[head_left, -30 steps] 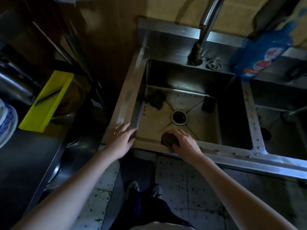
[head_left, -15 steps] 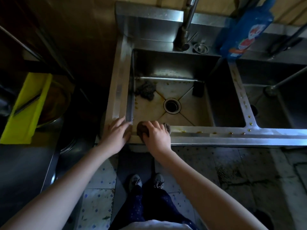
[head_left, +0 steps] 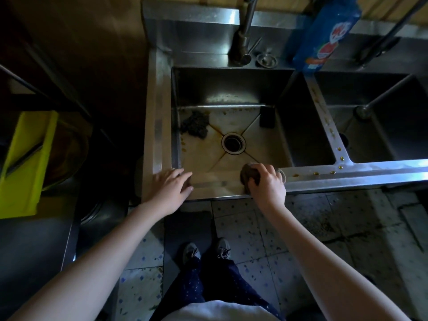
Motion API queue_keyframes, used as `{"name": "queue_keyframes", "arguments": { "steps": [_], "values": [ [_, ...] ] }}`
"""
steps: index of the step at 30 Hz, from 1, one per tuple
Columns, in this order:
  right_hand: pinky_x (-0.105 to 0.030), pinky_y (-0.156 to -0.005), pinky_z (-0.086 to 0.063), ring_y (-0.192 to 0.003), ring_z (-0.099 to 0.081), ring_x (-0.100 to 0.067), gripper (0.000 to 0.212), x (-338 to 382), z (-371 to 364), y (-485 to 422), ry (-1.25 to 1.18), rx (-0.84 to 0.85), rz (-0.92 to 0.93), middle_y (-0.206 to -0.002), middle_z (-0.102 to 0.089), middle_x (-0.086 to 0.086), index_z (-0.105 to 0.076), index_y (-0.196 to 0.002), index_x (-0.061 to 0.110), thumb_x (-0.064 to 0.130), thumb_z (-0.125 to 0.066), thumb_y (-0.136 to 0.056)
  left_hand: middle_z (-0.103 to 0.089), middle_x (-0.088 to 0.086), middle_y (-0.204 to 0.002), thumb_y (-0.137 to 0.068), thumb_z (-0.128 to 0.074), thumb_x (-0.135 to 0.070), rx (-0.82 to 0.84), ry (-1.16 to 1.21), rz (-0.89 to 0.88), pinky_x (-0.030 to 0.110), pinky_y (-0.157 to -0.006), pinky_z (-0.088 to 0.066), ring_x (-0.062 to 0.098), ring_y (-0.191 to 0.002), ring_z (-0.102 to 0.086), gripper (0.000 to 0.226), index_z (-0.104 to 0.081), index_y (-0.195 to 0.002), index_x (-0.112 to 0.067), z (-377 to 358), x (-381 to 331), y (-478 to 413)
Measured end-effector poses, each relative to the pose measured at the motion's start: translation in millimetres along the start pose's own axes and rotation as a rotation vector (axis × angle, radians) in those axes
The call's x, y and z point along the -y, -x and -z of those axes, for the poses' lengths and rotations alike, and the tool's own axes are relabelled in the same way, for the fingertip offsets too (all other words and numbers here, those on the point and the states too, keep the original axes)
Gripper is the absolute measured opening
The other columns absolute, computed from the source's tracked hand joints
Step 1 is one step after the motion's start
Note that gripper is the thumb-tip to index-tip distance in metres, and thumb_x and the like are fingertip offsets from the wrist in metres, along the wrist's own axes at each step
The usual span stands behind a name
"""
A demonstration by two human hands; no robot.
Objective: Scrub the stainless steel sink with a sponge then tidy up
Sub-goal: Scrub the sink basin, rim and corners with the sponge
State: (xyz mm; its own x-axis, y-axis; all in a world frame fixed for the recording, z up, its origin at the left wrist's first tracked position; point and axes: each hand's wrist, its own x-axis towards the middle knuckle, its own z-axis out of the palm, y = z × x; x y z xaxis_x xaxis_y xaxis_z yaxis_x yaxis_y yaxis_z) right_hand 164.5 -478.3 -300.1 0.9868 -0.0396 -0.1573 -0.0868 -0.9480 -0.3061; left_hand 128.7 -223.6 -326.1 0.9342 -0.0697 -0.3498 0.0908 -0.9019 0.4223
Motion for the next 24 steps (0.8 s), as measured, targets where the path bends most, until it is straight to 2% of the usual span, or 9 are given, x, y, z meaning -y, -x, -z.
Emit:
{"name": "queue_keyframes", "arguments": {
  "steps": [4, 11, 14, 19, 24],
  "values": [
    [-0.034, -0.069, -0.047, -0.108, -0.049, -0.030, 0.040, 29.1, -13.0, 11.0, -0.016, 0.017, 0.051, -0.124, -0.054, -0.005, -0.051, -0.125, 0.028, 0.026, -0.057, -0.086, -0.036, -0.002, -0.145, -0.094, -0.046, -0.043, -0.033, -0.050, -0.023, 0.042, -0.108, -0.013, 0.023, -0.135, -0.028, 0.048, -0.039, -0.139, -0.028, 0.7, 1.5, 0.9],
    [-0.040, -0.086, -0.045, -0.106, -0.051, -0.031, 0.038, 74.1, -32.2, 22.6, -0.038, 0.066, 0.235, -0.121, -0.057, -0.004, -0.053, -0.125, 0.026, 0.033, -0.053, -0.088, -0.034, -0.001, -0.147, -0.094, -0.045, -0.042, -0.041, -0.055, -0.019, 0.041, -0.107, -0.013, 0.025, -0.135, -0.028, 0.047, -0.042, -0.138, -0.026, 4.1, -0.1, 4.4],
    [-0.039, -0.088, -0.043, -0.109, -0.051, -0.029, 0.040, 61.4, -29.9, 18.8, -0.031, 0.060, 0.255, -0.122, -0.057, -0.002, -0.051, -0.128, 0.029, 0.034, -0.053, -0.088, -0.035, 0.000, -0.146, -0.094, -0.047, -0.039, -0.043, -0.037, -0.006, 0.042, -0.108, -0.014, 0.028, -0.134, -0.028, 0.044, -0.044, -0.136, -0.026, 4.1, -6.2, 3.5],
    [-0.039, -0.091, -0.042, -0.111, -0.049, -0.029, 0.041, 23.1, -13.2, 9.3, -0.041, 0.042, 0.205, -0.122, -0.057, -0.003, -0.052, -0.128, 0.028, 0.033, -0.055, -0.088, -0.033, 0.004, -0.147, -0.095, -0.050, -0.029, -0.027, 0.139, 0.036, 0.042, -0.109, -0.028, 0.027, -0.134, -0.033, 0.043, -0.045, -0.136, -0.019, 0.9, -28.8, 0.1],
    [-0.042, -0.095, -0.039, -0.113, -0.048, -0.030, 0.040, -37.1, 14.0, -5.5, -0.018, -0.020, 0.093, -0.122, -0.059, -0.004, -0.054, -0.127, 0.029, 0.030, -0.058, -0.086, -0.028, 0.002, -0.149, -0.095, -0.049, -0.030, -0.009, 0.186, 0.067, 0.039, -0.109, -0.028, 0.024, -0.137, -0.029, 0.043, -0.043, -0.136, -0.020, -9.7, -56.0, -4.1]
  ]
}}
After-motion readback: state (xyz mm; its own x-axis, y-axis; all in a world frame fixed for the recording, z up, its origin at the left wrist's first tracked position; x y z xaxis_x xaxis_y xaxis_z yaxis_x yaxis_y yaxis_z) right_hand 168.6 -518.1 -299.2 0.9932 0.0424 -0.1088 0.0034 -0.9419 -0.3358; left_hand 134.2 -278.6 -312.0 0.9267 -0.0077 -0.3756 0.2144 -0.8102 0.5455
